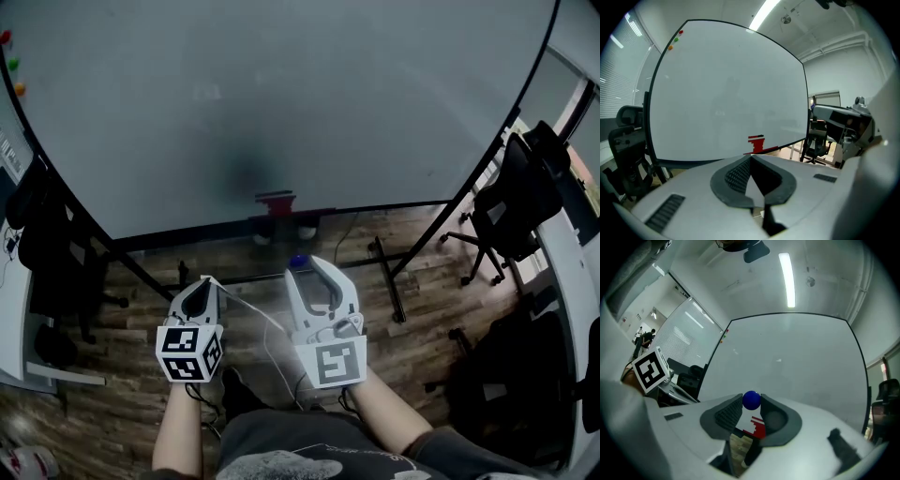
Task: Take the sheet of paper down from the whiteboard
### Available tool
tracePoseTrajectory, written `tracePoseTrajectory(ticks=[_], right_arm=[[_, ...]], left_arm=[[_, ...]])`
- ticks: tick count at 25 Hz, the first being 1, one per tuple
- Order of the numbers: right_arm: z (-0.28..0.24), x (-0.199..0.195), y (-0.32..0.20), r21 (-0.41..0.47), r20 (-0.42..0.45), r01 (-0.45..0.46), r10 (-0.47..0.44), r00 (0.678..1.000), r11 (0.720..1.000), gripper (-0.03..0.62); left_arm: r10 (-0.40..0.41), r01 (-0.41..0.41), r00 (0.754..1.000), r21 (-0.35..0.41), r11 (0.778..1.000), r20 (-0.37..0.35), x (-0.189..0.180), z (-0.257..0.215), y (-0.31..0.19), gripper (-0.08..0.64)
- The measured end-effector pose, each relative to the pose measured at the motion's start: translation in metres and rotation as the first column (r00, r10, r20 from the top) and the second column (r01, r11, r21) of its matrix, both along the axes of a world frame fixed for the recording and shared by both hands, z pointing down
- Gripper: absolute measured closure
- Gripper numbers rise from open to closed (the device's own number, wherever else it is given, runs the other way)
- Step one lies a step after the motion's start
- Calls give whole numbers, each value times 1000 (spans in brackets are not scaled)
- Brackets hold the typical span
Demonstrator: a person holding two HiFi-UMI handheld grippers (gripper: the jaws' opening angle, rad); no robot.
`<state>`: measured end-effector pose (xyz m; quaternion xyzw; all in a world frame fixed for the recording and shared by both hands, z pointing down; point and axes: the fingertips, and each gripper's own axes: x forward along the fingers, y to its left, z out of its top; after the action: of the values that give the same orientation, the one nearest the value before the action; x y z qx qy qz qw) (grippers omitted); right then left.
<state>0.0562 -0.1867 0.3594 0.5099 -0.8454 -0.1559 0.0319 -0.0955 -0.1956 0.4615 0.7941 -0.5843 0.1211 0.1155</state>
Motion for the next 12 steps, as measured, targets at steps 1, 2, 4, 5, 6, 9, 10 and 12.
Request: tracePoseTrajectory(ticks=[1,2,4,5,6,9,10,12], right_arm=[[1,8,9,-2,-9,14,-14,1000,1000,466],[2,17,18,-4,-17,28,-28,999,1000,466],[4,36,36,-12,-22,52,-53,998,999,466],[5,47,45,-14,-17,62,-62,998,998,466],[6,58,52,-15,-10,70,-70,997,997,466],[10,85,69,-32,1,88,-88,996,996,466],[13,93,73,-41,5,90,-90,996,995,466],[17,107,80,-57,13,91,-91,996,994,466]], left_arm=[[-9,9,1000,-4,1000,3,9,1,9,548],[-20,20,1000,-7,1000,7,18,2,18,548],[-45,45,999,-7,999,16,36,2,36,548],[-56,56,998,-4,998,22,47,2,44,548],[-64,64,998,0,998,30,57,1,52,548],[-69,69,997,1,998,46,87,-1,71,548],[-70,70,997,0,998,45,96,-3,77,548],[-75,75,996,3,997,45,109,-8,87,548]])
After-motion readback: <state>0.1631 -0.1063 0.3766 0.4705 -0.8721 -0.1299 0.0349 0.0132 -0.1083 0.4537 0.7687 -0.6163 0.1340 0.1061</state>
